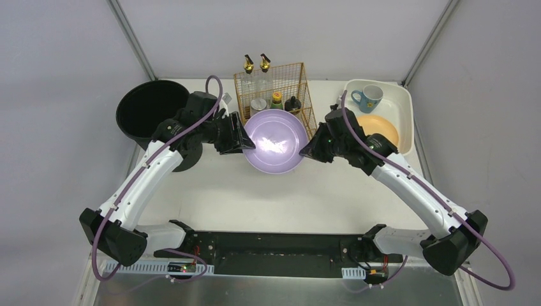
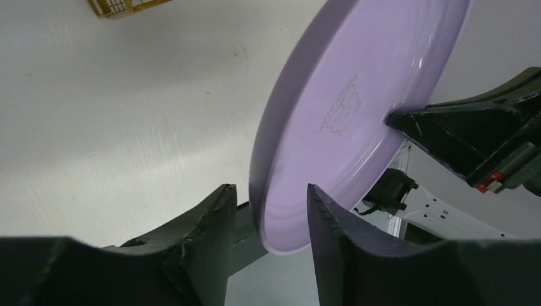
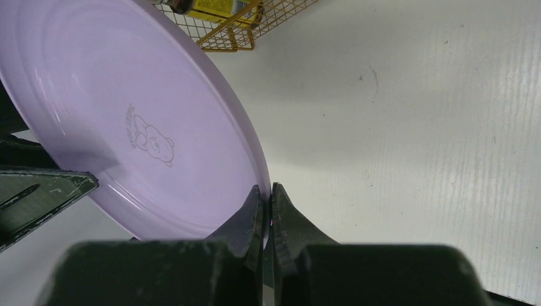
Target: Clear the kitchen counter
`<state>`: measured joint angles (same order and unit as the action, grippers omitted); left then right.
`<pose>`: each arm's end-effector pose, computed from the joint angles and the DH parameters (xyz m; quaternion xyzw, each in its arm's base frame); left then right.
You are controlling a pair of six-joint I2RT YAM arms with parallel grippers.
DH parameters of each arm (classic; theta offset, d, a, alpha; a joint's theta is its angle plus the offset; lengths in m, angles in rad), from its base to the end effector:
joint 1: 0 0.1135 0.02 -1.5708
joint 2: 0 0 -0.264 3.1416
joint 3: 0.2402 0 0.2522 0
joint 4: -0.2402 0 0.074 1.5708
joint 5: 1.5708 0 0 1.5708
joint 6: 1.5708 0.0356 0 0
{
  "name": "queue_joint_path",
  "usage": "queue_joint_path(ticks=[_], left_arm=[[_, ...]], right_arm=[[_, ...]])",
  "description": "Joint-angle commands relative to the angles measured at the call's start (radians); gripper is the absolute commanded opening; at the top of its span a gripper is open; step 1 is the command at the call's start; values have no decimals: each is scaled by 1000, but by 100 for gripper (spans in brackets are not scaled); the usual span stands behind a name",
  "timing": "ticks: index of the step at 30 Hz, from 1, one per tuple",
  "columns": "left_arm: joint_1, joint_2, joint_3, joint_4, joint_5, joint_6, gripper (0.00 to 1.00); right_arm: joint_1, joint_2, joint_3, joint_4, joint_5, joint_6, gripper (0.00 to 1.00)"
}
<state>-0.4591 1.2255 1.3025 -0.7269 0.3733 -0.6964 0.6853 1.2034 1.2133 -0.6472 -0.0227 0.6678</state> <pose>0.2233 -0.1249 0.3757 -0.0223 0.8839 -0.3777 0.2750 0.1989 0.1637 0.3571 -0.0129 0.8929 0.2896 0.3445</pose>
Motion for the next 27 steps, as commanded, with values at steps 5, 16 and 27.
queue_joint_path(ticks=[5, 16, 27], left_arm=[[-7, 17, 3, 49, 84, 55, 63], [-7, 22, -26, 48, 103, 97, 66], [-8, 11, -63, 49, 104, 155, 76]], right_arm=[[-41, 13, 2, 4, 89, -17, 0], [-419, -34, -22, -42, 32, -97, 0], [-798, 61, -87, 33, -62, -27, 0]])
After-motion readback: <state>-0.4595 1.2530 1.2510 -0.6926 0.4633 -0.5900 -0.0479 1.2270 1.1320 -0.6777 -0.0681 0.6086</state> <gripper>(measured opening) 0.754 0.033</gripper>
